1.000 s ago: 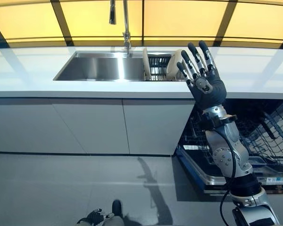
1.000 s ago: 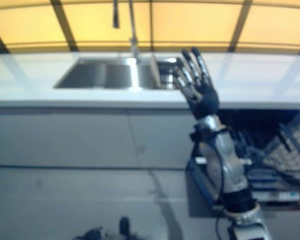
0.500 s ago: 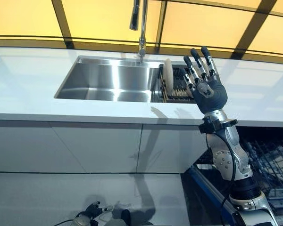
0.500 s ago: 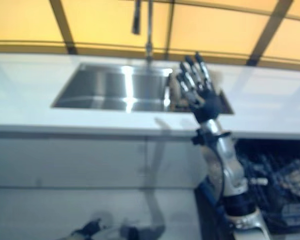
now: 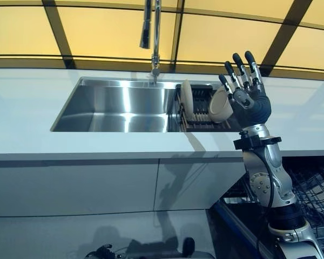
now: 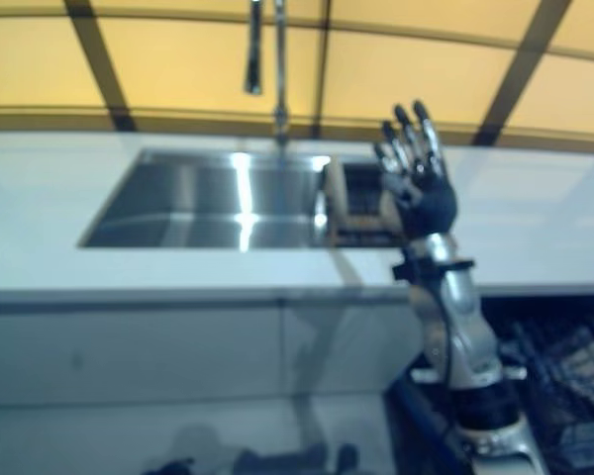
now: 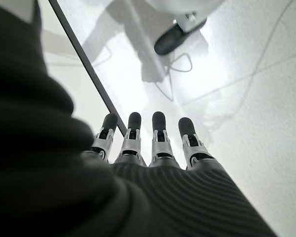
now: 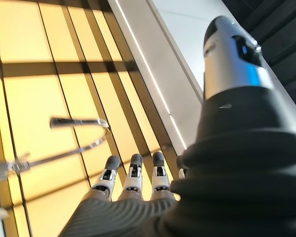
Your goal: Take plates into dishwasher
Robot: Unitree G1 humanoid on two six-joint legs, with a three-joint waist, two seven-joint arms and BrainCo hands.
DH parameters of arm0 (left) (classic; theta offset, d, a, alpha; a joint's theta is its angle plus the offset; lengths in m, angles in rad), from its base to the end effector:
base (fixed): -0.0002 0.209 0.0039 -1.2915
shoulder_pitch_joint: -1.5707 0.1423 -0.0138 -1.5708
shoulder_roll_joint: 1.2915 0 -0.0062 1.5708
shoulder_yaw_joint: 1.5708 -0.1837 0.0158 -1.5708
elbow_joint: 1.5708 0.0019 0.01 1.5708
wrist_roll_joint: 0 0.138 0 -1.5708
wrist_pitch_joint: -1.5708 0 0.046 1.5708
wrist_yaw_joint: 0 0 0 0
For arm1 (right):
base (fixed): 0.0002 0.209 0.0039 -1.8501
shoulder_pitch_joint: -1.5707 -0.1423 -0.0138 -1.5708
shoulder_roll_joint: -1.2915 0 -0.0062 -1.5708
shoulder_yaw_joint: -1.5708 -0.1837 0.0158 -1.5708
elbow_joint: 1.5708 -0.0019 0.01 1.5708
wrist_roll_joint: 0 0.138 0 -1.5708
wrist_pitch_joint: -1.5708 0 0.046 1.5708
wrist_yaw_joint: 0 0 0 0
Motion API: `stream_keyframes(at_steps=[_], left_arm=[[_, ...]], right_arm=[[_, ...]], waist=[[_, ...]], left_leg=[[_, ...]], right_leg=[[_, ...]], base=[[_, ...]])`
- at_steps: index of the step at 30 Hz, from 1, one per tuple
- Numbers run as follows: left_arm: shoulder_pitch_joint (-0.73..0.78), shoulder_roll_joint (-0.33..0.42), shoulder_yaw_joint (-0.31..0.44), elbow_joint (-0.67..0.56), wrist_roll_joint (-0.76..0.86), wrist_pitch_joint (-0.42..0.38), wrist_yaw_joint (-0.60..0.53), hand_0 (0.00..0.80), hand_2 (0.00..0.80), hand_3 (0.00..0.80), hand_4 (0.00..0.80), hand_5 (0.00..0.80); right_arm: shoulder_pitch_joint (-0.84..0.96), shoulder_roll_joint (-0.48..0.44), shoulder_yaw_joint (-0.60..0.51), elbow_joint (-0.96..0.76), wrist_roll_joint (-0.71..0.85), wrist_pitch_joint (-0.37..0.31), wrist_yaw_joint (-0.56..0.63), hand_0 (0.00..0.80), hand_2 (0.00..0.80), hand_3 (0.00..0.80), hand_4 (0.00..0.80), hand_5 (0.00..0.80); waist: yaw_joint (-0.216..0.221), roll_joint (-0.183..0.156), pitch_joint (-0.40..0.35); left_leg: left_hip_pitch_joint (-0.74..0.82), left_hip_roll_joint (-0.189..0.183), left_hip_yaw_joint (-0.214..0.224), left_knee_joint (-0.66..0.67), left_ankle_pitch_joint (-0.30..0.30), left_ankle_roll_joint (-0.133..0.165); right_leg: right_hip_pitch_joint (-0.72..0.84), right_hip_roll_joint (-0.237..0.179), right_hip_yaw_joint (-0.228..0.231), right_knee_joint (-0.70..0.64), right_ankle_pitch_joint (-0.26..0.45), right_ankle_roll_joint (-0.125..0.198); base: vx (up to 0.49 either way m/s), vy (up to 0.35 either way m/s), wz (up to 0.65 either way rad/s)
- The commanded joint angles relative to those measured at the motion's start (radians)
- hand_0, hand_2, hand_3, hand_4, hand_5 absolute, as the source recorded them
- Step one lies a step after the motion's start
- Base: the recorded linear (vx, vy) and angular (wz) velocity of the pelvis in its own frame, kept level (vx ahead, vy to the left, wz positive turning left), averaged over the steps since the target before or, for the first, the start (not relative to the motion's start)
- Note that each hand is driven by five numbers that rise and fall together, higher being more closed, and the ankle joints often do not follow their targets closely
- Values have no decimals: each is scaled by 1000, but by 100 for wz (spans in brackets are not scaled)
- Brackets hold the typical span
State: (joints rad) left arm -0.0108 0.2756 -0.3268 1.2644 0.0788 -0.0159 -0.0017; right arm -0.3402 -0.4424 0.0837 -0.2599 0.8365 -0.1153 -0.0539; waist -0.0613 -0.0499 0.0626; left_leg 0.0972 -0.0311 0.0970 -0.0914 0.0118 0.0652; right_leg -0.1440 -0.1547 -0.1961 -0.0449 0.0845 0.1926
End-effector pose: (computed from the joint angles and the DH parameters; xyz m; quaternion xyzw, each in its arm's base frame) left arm 0.0677 0.2272 -0.1160 0.2352 0.5829 -0.0759 0.7741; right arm 0.2394 -0.1774 0.1752 0.2001 -0.2750 0.1510 0.9282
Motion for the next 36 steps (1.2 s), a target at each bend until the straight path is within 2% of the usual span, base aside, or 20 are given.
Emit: stream_keyframes(at_steps=[1, 5, 9, 11, 12, 13, 14, 15, 18, 19, 20, 22, 24, 26, 28, 29, 31, 33, 34, 36], left_arm=[[-23, 12, 8, 10, 72, -30, -8, 0, 0, 0, 0, 0], [-9, 20, 22, 22, 88, -34, -20, 0, 0, 0, 0, 0], [-4, 30, 38, 33, 78, -35, -24, 0, 0, 0, 0, 0], [11, 31, 61, 50, 63, -51, -28, 0, 0, 0, 0, 0], [17, 29, 66, 52, 66, -59, -34, 0, 0, 0, 0, 0], [26, 23, 67, 39, 62, -67, -42, 0, 0, 0, 0, 0], [28, 17, 67, 30, 56, -72, -43, 0, 0, 0, 0, 0], [29, 12, 65, 22, 50, -74, -43, 0, 0, 0, 0, 0], [31, -4, 57, -4, 34, -80, -28, 0, 0, 0, 0, 0], [30, -11, 49, -18, 23, -78, -17, 0, 0, 0, 0, 0], [28, -15, 43, -31, 17, -80, -11, 0, 0, 0, 0, 0], [19, -16, 32, -80, 23, -65, -14, 0, 0, 0, 0, 0], [9, -14, 22, -114, 10, -59, -12, 0, 0, 0, 0, 0], [-4, -9, 23, -122, 6, -56, -21, 0, 0, 0, 0, 0], [-12, -9, 20, -119, 21, -48, -29, 0, 0, 0, 0, 0], [-12, -11, 17, -117, 25, -44, -29, 0, 0, 0, 0, 0], [-9, -17, 8, -108, 34, -40, -23, 0, 0, 0, 0, 0], [-3, -18, 13, -89, 46, -50, -21, 0, 0, 0, 0, 0], [-1, -16, 17, -72, 48, -54, -19, 0, 0, 0, 0, 0], [-2, -12, 12, -61, 44, -46, -21, 0, 0, 0, 0, 0]], right_arm=[[-70, -44, -99, -30, -23, -36, -5, 0, 0, 0, 0, 0], [-41, -43, -117, -44, -14, -22, 9, 0, 0, 0, 0, 0], [-36, -30, -104, -38, -15, -40, 20, 0, 0, 0, 0, 0], [-39, -27, -105, -23, 3, -21, 29, 0, 0, 0, 0, 0], [-38, -27, -102, -21, 4, -16, 33, 0, 0, 0, 0, 0], [-32, -34, -94, -19, 13, -9, 29, 0, 0, 0, 0, 0], [-26, -36, -92, -24, 12, -5, 31, 0, 0, 0, 0, 0], [-18, -42, -94, -29, 13, -2, 37, 0, 0, 0, 0, 0], [-17, -58, -93, -32, 2, 13, 39, 0, 0, 0, 0, 0], [-21, -68, -88, -28, -7, 20, 35, 0, 0, 0, 0, 0], [-21, -75, -85, -29, -9, 26, 30, 0, 0, 0, 0, 0], [-14, -90, -87, -28, -21, 24, 12, 0, 0, 0, 0, 0], [-21, -100, -89, -15, -30, 19, -3, 0, 0, 0, 0, 0], [-35, -102, -84, -10, -56, 28, -32, 0, 0, 0, 0, 0], [-44, -112, -93, -2, -73, 45, -67, 0, 0, 0, 0, 0], [-42, -116, -97, 2, -74, 49, -78, 0, 0, 0, 0, 0], [-36, -127, -100, 19, -85, 49, -105, 0, 0, 0, 0, 0], [-35, -137, -100, 43, -91, 47, -112, 0, 0, 0, 0, 0], [-34, -137, -99, 66, -103, 47, -103, 0, 0, 0, 0, 0], [-16, -135, -113, 70, -109, 54, -102, 0, 0, 0, 0, 0]], waist=[[4, 13, 35], [-4, 19, 42], [-11, 10, 53], [-12, 5, 32], [-16, 12, 21], [-22, 26, 4], [-25, 33, -3], [-27, 39, -10], [-25, 38, -20], [-18, 27, -20], [-11, 16, -15], [10, -7, 4], [26, -15, 23], [39, -12, 31], [56, -5, 33], [62, -4, 36], [74, 0, 40], [79, -5, 36], [76, -2, 27], [66, 2, 14]], left_leg=[[58, -39, -28, 4, -71, -32], [98, -36, -66, 4, -87, -28], [145, -34, -80, 54, -157, -30], [184, -19, -79, 107, -206, -54], [199, -3, -71, 126, -204, -73], [214, 36, -52, 183, -144, -109], [212, 51, -40, 212, -112, -123], [196, 67, -35, 275, -46, -141], [140, 78, -43, 464, 80, -188], [85, 73, -44, 576, 129, -202], [25, 68, -40, 663, 141, -205], [-118, 86, -24, 763, 103, -191], [-156, 121, -10, 656, 55, -168], [-139, 148, 6, 433, 45, -156], [-143, 147, 7, 180, 49, -160], [-136, 141, 0, 123, 58, -163], [-149, 123, -30, 72, 90, -166], [-153, 100, -49, 92, 70, -150], [-128, 93, -55, 57, 61, -141], [-102, 82, -39, 41, 55, -128]], right_leg=[[-63, 46, 34, -24, 140, -46], [-94, 47, 62, -32, 153, -48], [-110, 15, 64, 29, 178, -54], [-79, 3, 45, 71, 157, -54], [-65, 8, 41, 82, 138, -58], [-41, 20, 29, 87, 114, -74], [-26, 25, 21, 87, 100, -82], [-5, 38, 22, 79, 87, -95], [57, 60, 28, 47, 60, -134], [84, 61, 32, 37, 48, -152], [103, 56, 33, 36, 38, -165], [147, 38, 30, 33, 19, -179], [179, 30, 42, 24, 5, -167], [208, 30, 47, 6, -9, -147], [239, 33, 56, -18, -18, -122], [250, 33, 58, -23, -22, -117], [272, 39, 79, -26, -32, -112], [280, 32, 94, -33, -37, -106], [277, 25, 97, -35, -36, -95], [273, 13, 96, -36, -29, -79]], base=[[333, -134, 32], [380, -197, 32], [364, -242, 0], [451, -276, -1], [486, -270, 9], [461, -264, 11], [434, -277, 15], [355, -251, 10], [305, -226, 12], [236, -198, 4], [209, -192, 1], [156, -122, -3], [158, 8, -4], [192, 134, -13], [212, 185, -10], [179, 175, 1], [134, 184, -3], [93, 219, -19], [95, 273, -60], [85, 269, -67]])
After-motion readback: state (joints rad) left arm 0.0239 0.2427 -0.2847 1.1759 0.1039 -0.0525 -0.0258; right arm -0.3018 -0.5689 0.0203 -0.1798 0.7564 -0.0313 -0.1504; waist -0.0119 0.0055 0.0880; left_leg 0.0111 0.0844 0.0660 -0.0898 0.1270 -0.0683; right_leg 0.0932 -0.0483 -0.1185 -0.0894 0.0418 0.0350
